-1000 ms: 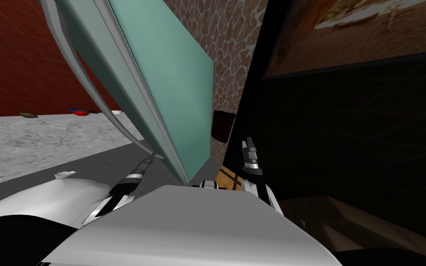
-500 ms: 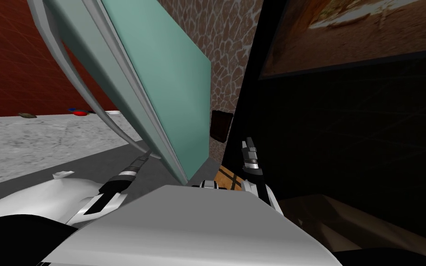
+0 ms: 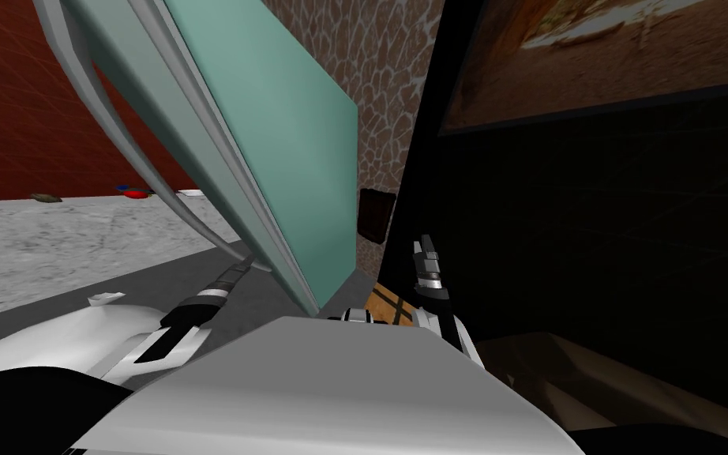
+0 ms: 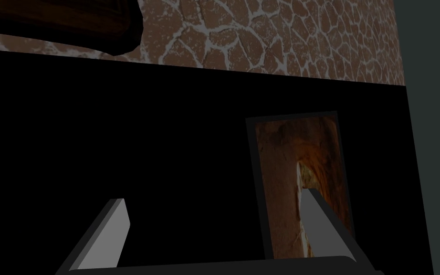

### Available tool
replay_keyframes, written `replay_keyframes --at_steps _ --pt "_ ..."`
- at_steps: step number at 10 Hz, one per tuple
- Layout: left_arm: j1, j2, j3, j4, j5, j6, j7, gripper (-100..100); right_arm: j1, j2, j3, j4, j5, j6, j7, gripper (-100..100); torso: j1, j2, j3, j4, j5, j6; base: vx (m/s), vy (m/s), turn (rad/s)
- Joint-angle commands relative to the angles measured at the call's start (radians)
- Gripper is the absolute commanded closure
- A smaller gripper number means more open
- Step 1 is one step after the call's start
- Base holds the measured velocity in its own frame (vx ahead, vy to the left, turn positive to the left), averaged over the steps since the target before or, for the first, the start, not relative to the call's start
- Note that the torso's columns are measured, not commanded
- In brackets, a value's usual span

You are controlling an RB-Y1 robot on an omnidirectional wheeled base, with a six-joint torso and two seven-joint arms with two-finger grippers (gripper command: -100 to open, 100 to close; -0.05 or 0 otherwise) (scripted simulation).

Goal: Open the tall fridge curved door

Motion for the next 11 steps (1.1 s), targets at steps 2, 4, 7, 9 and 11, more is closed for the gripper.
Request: replay_keyframes --at_steps 2,4,7,9,11 --pt "0.013 0.009 -0.012 -0.009 -0.001 -0.018 0.007 100 0.000 0.000 0.000 0.000 0.000 0.000 0.000 0 0.007 0.004 0.002 0.003 -0.001 -0.001 -0.110 0.154 -0.040" --pt "0.025 0.019 -0.024 -0.019 -0.002 -0.038 0.015 100 0.000 0.000 0.000 0.000 0.000 0.000 0.000 0 0.009 0.003 0.001 0.004 -0.002 0.000 -0.163 0.204 -0.023" --pt "0.049 0.038 -0.049 -0.039 -0.005 -0.077 0.029 100 0.000 -0.001 -0.001 0.000 0.000 0.000 0.000 0 0.011 -0.007 -0.005 0.004 -0.005 0.004 -0.179 0.294 -0.029" --pt "0.073 0.058 -0.074 -0.060 -0.007 -0.116 0.044 100 0.000 0.000 0.000 0.000 0.000 0.000 0.000 0 0.004 -0.013 -0.010 0.002 -0.006 0.006 -0.209 0.274 -0.058" --pt "0.085 0.067 -0.086 -0.070 -0.008 -0.136 0.051 100 0.000 0.000 0.000 0.000 0.000 0.000 0.000 0 0.002 -0.012 -0.009 0.002 -0.006 0.005 -0.170 0.272 -0.017"
